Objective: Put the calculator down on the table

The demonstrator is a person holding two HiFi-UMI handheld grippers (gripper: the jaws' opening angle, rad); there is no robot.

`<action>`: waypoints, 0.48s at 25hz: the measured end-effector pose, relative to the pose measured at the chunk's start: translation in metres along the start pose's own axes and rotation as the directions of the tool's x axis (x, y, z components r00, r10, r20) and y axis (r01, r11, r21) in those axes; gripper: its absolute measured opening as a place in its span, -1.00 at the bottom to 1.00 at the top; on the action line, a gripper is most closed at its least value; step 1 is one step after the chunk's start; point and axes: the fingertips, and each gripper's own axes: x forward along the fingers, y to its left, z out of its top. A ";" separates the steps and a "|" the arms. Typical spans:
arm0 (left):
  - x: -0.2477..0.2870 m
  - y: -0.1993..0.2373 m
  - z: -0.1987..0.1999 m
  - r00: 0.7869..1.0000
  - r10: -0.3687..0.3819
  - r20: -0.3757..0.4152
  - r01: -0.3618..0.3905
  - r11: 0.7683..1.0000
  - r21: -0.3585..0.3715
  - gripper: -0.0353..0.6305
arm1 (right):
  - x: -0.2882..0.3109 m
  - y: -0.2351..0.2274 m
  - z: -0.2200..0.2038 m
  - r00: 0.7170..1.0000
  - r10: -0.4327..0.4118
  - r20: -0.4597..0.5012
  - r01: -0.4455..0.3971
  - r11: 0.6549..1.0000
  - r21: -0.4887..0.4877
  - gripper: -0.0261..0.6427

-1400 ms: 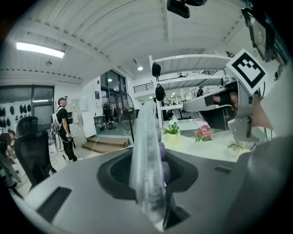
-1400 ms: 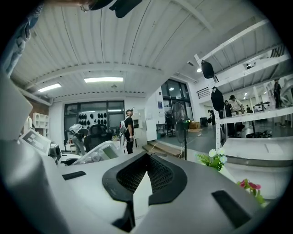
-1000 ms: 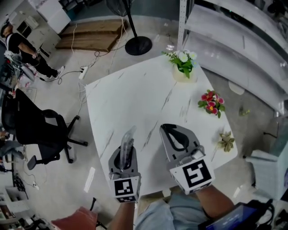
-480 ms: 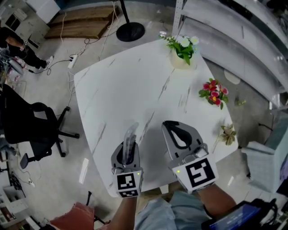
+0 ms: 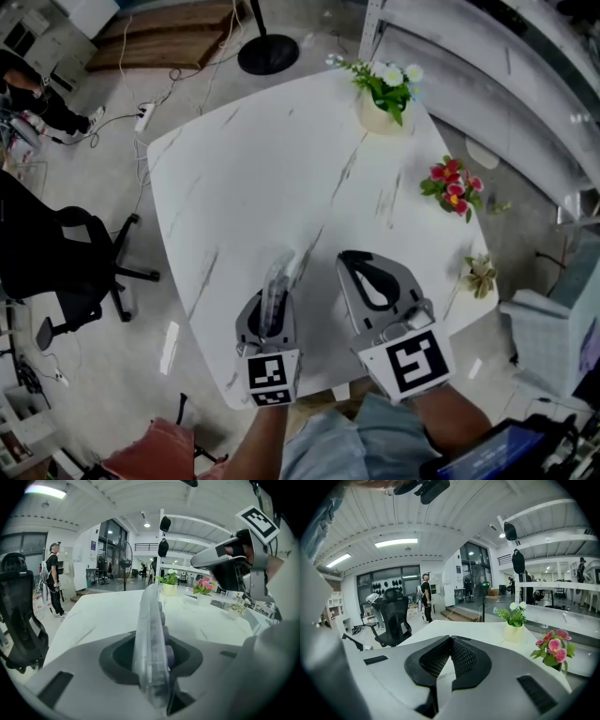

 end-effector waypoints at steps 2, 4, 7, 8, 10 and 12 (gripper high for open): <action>0.002 0.000 0.001 1.000 -0.004 0.002 0.004 1.000 -0.001 -0.49 | 0.001 0.000 0.000 1.000 -0.003 -0.003 0.003 1.000 0.000 -0.87; 0.003 0.001 0.002 1.000 -0.005 0.001 0.005 1.000 0.001 -0.49 | 0.002 0.000 0.001 1.000 -0.006 -0.003 0.006 1.000 0.002 -0.87; 0.004 0.003 0.002 1.000 -0.002 0.002 0.002 1.000 0.004 -0.47 | 0.002 -0.001 0.003 1.000 -0.011 0.002 0.011 1.000 0.002 -0.87; 0.004 0.004 0.002 1.000 -0.003 0.003 0.003 1.000 0.007 -0.47 | 0.002 -0.001 0.004 1.000 -0.013 0.002 0.013 1.000 0.002 -0.87; 0.005 0.005 0.003 1.000 -0.004 0.004 0.004 1.000 0.011 -0.47 | 0.002 -0.001 0.004 1.000 -0.016 0.002 0.016 1.000 0.004 -0.87; 0.005 0.006 0.004 1.000 -0.002 0.008 0.002 1.000 0.013 -0.46 | 0.003 0.000 0.003 1.000 -0.019 0.002 0.019 1.000 0.006 -0.87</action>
